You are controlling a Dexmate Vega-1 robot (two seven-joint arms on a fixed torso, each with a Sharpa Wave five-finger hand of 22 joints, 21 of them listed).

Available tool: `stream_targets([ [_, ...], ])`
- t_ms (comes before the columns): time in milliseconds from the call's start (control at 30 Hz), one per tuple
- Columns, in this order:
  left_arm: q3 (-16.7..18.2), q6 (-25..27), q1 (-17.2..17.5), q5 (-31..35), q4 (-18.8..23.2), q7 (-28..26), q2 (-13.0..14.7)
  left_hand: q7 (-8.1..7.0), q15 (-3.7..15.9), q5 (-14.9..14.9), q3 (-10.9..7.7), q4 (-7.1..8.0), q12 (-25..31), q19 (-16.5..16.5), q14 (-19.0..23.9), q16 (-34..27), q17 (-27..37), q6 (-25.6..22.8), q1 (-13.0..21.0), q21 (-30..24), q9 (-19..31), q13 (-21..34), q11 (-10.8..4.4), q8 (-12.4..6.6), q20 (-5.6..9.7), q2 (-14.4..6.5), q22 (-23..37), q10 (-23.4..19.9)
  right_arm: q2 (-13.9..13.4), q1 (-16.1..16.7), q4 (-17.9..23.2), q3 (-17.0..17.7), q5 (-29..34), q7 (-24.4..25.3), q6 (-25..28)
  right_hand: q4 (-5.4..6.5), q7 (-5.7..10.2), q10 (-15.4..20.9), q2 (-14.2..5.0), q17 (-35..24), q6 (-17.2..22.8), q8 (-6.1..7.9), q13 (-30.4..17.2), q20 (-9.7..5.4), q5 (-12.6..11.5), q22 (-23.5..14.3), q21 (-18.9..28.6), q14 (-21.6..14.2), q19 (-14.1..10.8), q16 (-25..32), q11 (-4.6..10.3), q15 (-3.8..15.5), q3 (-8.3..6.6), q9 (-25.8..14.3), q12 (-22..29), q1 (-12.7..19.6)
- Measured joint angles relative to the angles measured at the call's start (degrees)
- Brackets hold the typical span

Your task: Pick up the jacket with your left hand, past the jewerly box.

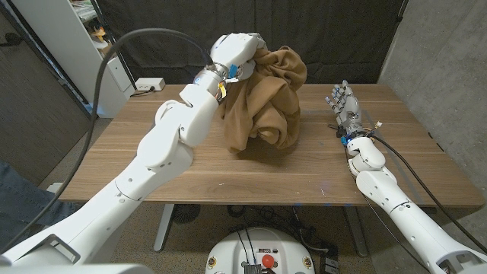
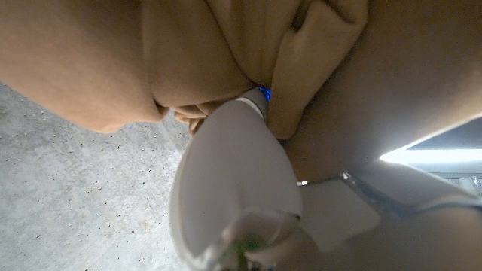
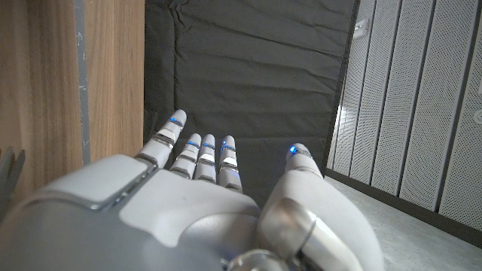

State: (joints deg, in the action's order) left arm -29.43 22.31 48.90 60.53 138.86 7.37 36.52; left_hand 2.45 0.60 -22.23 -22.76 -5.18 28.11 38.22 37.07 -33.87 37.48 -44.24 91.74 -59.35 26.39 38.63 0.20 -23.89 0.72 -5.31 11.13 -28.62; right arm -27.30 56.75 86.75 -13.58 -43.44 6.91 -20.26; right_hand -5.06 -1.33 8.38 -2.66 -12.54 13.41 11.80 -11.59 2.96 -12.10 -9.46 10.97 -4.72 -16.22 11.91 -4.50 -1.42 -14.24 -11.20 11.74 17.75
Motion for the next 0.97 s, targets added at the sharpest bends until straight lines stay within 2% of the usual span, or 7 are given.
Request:
stream_targets([
  [867, 0.0, -0.32, -3.31, 2.54, 1.74, 2.87, -2.9, 0.09, 0.01, -0.24, -0.33, 0.04, -0.49, -1.33, 0.0, -0.07, 0.01, -0.51, 0.0, -1.72, 0.06, 0.81, -0.29, 0.44, 0.52, 0.0, -0.24, -0.29, -0.02, 0.24, 0.18, 0.1, -0.4, -0.33, -0.12, 0.01, 0.0, 0.31, -0.01, 0.0, 0.0, 0.0, 0.0, 0.0, 0.0, 0.0, 0.0, -0.22, 0.0, 0.0, 0.31, -0.21, 0.0, 0.0, 0.0, -0.01],
  [967, 0.04, -0.38, -3.34, 2.64, 1.82, 3.0, -3.09, 0.09, 0.01, -0.22, -0.32, 0.04, -0.5, -1.56, 0.0, -0.07, 0.01, -0.51, 0.0, -2.11, 0.32, 0.81, -0.2, 0.44, 0.73, 0.0, -0.24, -0.83, -0.02, 0.26, 0.16, 0.1, -0.42, -0.35, -0.12, 0.01, 0.0, 0.31, -0.48, 0.0, 0.0, 0.0, 0.0, 0.0, 0.0, 0.0, 0.0, -0.22, 0.0, 0.0, 0.31, -0.21, 0.0, 0.0, 0.0, -0.48],
])
